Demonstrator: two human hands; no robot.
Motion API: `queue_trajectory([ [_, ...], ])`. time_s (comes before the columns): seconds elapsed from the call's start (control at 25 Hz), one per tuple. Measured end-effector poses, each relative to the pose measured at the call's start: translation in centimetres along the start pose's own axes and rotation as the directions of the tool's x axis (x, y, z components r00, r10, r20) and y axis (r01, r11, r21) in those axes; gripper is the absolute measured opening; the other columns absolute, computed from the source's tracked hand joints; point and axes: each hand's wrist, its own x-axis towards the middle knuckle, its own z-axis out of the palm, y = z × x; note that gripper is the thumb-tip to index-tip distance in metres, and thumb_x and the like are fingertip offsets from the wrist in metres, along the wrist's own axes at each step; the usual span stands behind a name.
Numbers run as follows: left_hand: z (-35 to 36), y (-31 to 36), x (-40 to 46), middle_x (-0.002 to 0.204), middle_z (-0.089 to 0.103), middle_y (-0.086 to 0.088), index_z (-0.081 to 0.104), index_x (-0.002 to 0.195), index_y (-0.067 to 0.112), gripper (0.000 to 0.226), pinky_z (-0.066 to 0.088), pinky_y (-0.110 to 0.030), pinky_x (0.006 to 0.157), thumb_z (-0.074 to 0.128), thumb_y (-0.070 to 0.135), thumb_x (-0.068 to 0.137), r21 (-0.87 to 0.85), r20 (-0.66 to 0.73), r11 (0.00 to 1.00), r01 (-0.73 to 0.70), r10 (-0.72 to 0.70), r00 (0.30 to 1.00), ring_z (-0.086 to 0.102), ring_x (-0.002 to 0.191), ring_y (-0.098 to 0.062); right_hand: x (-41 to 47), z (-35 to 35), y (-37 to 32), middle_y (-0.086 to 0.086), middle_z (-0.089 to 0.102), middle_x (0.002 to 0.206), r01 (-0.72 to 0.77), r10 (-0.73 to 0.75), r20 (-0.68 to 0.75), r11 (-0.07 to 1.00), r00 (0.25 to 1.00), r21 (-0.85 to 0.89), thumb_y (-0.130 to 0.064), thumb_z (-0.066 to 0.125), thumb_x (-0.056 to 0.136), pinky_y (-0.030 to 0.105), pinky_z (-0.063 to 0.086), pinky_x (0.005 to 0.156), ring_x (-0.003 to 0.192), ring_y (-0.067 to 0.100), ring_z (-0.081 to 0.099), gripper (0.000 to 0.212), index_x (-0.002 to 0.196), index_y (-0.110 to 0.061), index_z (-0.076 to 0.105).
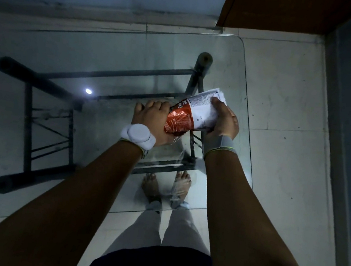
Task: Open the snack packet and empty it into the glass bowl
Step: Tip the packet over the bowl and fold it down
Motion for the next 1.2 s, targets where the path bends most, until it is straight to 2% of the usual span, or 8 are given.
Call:
queue_trajectory([
  [0.2,1.1,-0.8,0.0,0.132,0.053,-0.010,0.045,0.128,0.019,0.072,0.031,-0.043,0.101,0.072,0.048,0.068,-0.050,-0.064,0.998,0.034,-0.037,0.997,0.042,0.122,-0.032,-0.4,0.4,0.3,0.016,0.068,0.087,0.101,-0.101,0.044,0.995,0.994,0.001,-0.005,0.086,0.058,0.049,0.057,0.077,0.079,0.030,0.064,0.024,0.068,-0.011,0.066],
  [0.36,2.2,-1.9,-0.4,0.141,0.036,-0.014,0.048,0.128,0.025,0.074,0.028,-0.047,0.104,0.078,0.044,0.063,-0.085,-0.099,0.986,0.145,-0.153,0.983,0.030,0.129,-0.037,-2.3,1.0,0.6,0.008,0.060,0.085,0.343,-0.322,0.133,0.920,0.937,-0.188,-0.010,0.087,0.060,0.034,0.052,0.074,0.075,0.020,0.056,0.033,0.070,-0.020,0.058],
  [0.56,4.4,-2.8,-1.1,0.157,0.015,-0.013,0.042,0.135,0.029,0.081,0.017,-0.048,0.113,0.075,0.051,0.064,-0.237,-0.061,0.922,0.307,-0.329,0.942,0.013,0.143,-0.038,-5.7,1.5,2.2,0.013,0.056,0.114,0.702,-0.537,0.454,0.506,0.711,-0.501,-0.028,0.081,0.062,0.029,0.053,0.083,0.094,0.020,0.060,0.054,0.110,-0.019,0.059],
  [0.76,3.9,-2.4,-2.2,0.152,0.034,-0.009,0.032,0.141,0.023,0.095,0.028,-0.046,0.113,0.049,0.064,0.058,-0.444,-0.162,0.864,0.238,-0.338,0.927,0.029,0.140,-0.030,-8.4,1.6,2.9,0.013,0.049,0.123,0.827,-0.383,0.745,0.106,0.546,-0.552,-0.034,0.071,0.076,0.040,0.053,0.088,0.111,0.031,0.055,0.064,0.135,-0.017,0.050],
  [0.88,2.3,-0.7,-1.3,0.115,0.068,-0.005,0.049,0.131,0.014,0.054,0.052,-0.035,0.093,0.043,0.047,0.089,-0.864,-0.194,0.503,0.018,-0.365,0.911,0.060,0.113,-0.021,-9.1,1.8,3.2,0.013,0.050,0.130,0.828,-0.348,0.797,-0.093,0.493,-0.553,-0.050,0.065,0.080,0.043,0.049,0.096,0.117,0.032,0.051,0.073,0.142,-0.017,0.043],
  [1.0,0.0,0.3,-2.2,0.105,0.073,-0.001,0.055,0.112,0.013,0.037,0.056,-0.021,0.079,0.033,0.035,0.092,-0.980,-0.137,-0.090,-0.175,-0.322,0.937,0.070,0.093,-0.009,-9.2,2.1,2.4,0.008,0.035,0.154,0.807,-0.259,0.831,-0.221,0.492,-0.547,-0.065,0.051,0.084,0.045,0.032,0.112,0.141,0.028,0.032,0.086,0.152,-0.020,0.024],
  [1.12,-1.3,3.5,-2.7,0.148,0.036,-0.012,0.034,0.134,0.009,0.074,0.041,-0.028,0.108,0.051,0.056,0.079,-0.929,-0.202,-0.225,-0.293,-0.356,0.912,0.052,0.127,-0.009,-9.2,1.7,2.0,0.007,0.017,0.163,0.815,-0.237,0.893,-0.369,0.382,-0.447,-0.068,0.042,0.086,0.046,0.012,0.123,0.151,0.023,0.010,0.092,0.154,-0.014,0.012],
  [1.2,-1.7,6.9,-4.5,0.161,0.002,-0.011,0.006,0.148,0.006,0.099,0.000,-0.039,0.123,0.038,0.070,0.081,-0.716,-0.358,-0.456,-0.529,-0.411,0.838,0.007,0.149,-0.021,-9.2,0.9,2.5,0.013,0.018,0.162,0.794,-0.279,0.927,-0.488,0.250,-0.361,-0.068,0.040,0.086,0.048,0.010,0.123,0.151,0.026,0.010,0.094,0.153,-0.009,0.013],
])
